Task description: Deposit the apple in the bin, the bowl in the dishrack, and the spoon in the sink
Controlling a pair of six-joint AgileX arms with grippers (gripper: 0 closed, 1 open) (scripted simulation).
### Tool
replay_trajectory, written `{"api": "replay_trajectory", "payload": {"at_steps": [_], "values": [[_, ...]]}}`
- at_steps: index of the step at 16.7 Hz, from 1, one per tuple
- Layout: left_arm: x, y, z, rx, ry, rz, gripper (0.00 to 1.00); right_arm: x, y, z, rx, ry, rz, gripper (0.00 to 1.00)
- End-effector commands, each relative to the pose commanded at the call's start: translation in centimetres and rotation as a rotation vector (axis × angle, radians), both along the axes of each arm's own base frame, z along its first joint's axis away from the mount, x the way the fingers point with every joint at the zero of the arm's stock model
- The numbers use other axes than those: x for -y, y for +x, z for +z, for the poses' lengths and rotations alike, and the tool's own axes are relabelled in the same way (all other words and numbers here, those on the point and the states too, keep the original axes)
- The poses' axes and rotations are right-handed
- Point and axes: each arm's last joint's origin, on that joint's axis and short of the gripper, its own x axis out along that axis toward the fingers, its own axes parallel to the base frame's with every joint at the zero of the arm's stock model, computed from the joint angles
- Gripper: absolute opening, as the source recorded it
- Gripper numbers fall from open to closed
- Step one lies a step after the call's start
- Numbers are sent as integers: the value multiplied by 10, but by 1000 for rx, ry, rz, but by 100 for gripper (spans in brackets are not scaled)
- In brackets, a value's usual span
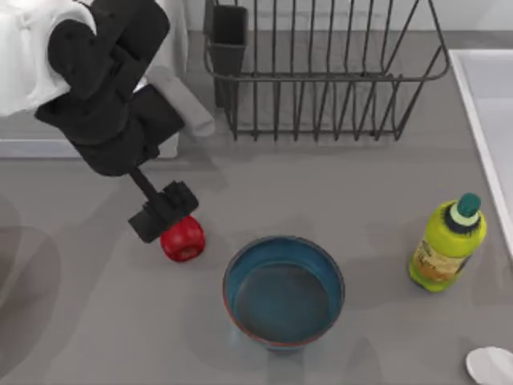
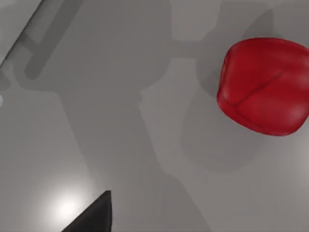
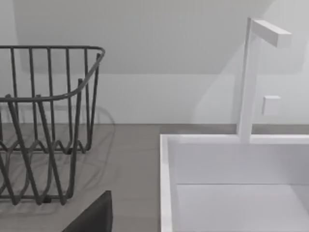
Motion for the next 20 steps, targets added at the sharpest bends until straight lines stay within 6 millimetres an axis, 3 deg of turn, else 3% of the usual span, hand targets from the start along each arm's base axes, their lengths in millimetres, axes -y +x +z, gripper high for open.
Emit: {"api": "replay_trajectory", "payload": {"at_steps": [4, 7, 14, 20], "values": [[38, 31, -34, -176, 117, -119, 100, 0, 0, 0, 0, 0, 0, 100], [54, 41, -52, -249, 165, -166, 100, 0, 0, 0, 0, 0, 0, 100], [55, 44, -57, -264, 174, -171, 100, 0, 0, 0, 0, 0, 0, 100], [54, 45, -107, -258, 172, -175, 100, 0, 0, 0, 0, 0, 0, 100]]}}
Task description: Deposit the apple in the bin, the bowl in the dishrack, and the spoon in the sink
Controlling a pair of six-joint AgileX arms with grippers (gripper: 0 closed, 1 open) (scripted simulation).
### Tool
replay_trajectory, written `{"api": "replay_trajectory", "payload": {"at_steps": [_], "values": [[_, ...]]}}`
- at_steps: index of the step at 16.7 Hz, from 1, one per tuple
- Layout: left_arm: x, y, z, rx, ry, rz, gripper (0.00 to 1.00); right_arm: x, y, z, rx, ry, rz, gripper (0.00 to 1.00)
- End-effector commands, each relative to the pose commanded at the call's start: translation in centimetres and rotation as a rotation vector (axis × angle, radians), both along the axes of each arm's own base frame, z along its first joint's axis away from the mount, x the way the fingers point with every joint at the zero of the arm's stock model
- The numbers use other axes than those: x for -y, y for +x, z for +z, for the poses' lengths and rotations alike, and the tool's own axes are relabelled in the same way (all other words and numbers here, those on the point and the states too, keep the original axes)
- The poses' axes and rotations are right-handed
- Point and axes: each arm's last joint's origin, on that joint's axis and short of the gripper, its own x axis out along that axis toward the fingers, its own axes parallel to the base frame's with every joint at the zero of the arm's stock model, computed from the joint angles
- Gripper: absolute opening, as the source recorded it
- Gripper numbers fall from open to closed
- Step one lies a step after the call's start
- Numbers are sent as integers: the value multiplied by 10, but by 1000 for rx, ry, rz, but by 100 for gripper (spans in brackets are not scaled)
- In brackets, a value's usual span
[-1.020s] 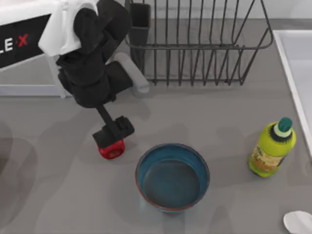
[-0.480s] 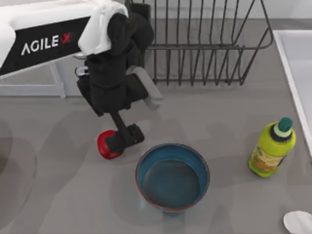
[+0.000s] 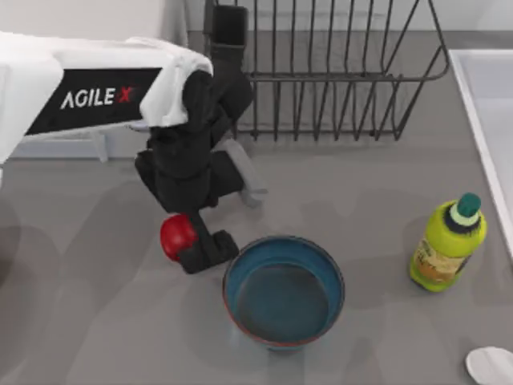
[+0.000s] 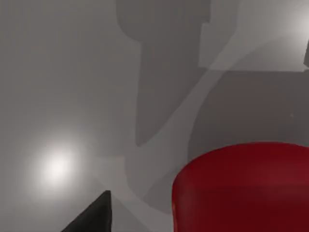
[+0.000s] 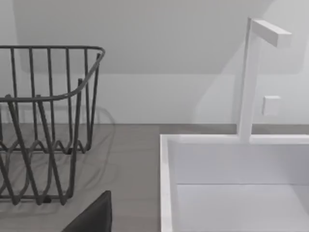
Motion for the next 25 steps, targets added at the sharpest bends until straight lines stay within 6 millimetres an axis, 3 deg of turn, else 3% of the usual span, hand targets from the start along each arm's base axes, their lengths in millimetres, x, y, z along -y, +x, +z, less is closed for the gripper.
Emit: {"api": "replay_trajectory", "payload": {"at_steps": [3, 6, 19, 25], "values": [[-2, -2, -19, -6, 4, 0, 100, 0, 0, 0, 0, 0, 0, 100], [-2, -2, -19, -6, 4, 0, 100, 0, 0, 0, 0, 0, 0, 100], [-2, -2, -19, -6, 4, 0, 2, 0, 0, 0, 0, 0, 0, 100], [-2, -2, -19, -6, 4, 0, 0, 0, 0, 0, 0, 0, 0, 100]]}}
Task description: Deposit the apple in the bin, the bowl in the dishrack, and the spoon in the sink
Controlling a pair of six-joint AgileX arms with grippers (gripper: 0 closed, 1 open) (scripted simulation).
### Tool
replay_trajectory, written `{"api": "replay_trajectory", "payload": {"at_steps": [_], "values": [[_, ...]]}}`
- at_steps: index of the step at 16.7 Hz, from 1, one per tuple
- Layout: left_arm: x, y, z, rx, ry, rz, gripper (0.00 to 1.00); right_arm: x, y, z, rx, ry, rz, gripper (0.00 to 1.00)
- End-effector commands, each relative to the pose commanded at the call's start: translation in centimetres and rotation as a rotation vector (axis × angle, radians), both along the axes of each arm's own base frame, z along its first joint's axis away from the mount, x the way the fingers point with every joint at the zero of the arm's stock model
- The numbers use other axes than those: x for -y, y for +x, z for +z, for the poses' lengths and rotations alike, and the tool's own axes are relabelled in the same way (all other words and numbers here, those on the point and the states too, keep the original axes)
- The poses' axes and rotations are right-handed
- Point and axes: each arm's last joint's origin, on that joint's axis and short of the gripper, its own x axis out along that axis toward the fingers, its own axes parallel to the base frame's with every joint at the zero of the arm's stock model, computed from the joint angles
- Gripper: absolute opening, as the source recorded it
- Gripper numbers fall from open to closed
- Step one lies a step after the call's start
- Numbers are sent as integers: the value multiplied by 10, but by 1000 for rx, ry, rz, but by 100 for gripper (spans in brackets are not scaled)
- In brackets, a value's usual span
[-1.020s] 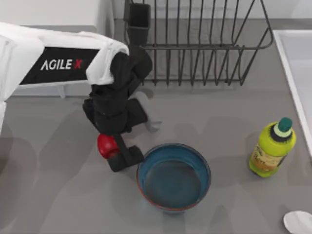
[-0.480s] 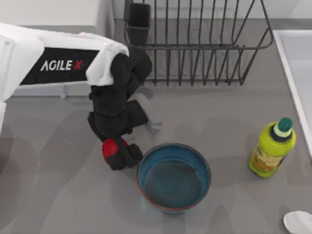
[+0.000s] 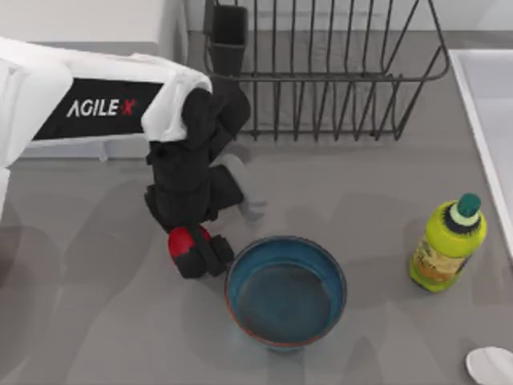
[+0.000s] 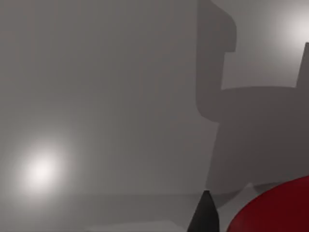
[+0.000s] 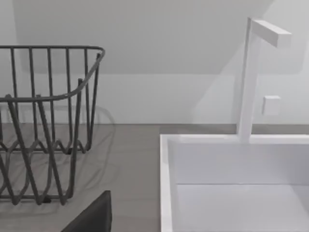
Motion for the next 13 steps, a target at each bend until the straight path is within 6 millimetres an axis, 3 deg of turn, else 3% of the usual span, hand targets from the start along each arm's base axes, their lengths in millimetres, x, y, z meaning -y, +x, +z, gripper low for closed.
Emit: {"api": "replay_trajectory", "payload": {"at_steps": [6, 13], "values": [[4, -3, 15, -18, -22, 6, 0, 0, 0, 0, 0, 0, 0, 100], [3, -2, 90, -23, -20, 12, 0, 0, 0, 0, 0, 0, 0, 100]]}}
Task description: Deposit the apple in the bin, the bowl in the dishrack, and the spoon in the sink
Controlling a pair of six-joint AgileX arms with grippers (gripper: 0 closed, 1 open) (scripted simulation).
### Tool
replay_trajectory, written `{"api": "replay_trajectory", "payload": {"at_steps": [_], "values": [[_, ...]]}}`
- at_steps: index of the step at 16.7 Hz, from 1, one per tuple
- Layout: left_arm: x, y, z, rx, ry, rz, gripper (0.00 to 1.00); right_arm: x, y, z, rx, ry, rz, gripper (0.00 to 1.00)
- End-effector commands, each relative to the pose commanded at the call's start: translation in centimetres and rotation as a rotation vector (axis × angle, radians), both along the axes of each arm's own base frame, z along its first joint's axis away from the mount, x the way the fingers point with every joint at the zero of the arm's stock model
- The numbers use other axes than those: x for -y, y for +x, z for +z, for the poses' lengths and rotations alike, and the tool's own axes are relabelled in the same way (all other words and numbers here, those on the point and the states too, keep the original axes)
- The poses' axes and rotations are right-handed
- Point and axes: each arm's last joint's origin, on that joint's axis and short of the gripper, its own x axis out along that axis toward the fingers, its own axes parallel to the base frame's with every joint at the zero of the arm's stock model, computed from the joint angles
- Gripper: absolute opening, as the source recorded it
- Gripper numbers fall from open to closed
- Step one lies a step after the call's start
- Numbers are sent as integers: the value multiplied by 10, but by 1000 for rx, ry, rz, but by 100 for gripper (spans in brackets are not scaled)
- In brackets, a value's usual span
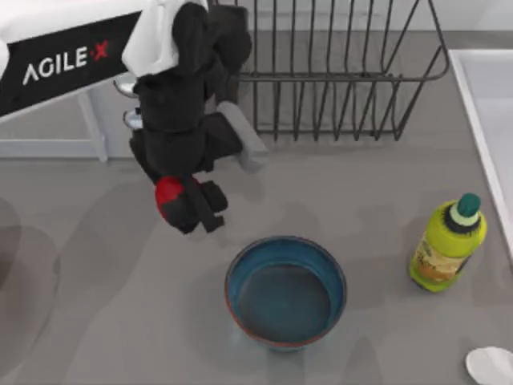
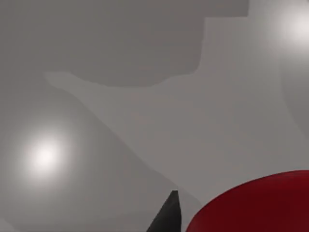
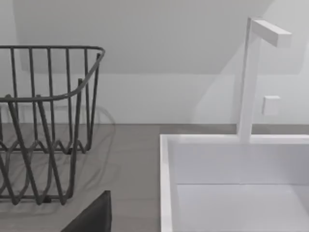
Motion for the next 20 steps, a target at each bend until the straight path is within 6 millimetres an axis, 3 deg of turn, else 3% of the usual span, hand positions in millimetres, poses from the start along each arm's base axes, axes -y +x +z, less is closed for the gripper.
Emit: {"api": "replay_trajectory", "payload": {"at_steps": [2, 7, 9, 14, 20], "values": [[-1, -1, 13, 5, -3, 0, 0, 0, 0, 0, 0, 0, 0, 100], [-1, -1, 13, 4, -2, -1, 0, 0, 0, 0, 0, 0, 0, 100], [-13, 1, 19, 22, -3, 57, 0, 0, 0, 0, 0, 0, 0, 100], [-75, -6, 51, 117, 2, 438, 0, 0, 0, 0, 0, 0, 0, 100], [-112, -37, 71, 211, 1, 947, 0, 0, 0, 0, 0, 0, 0, 100]]}}
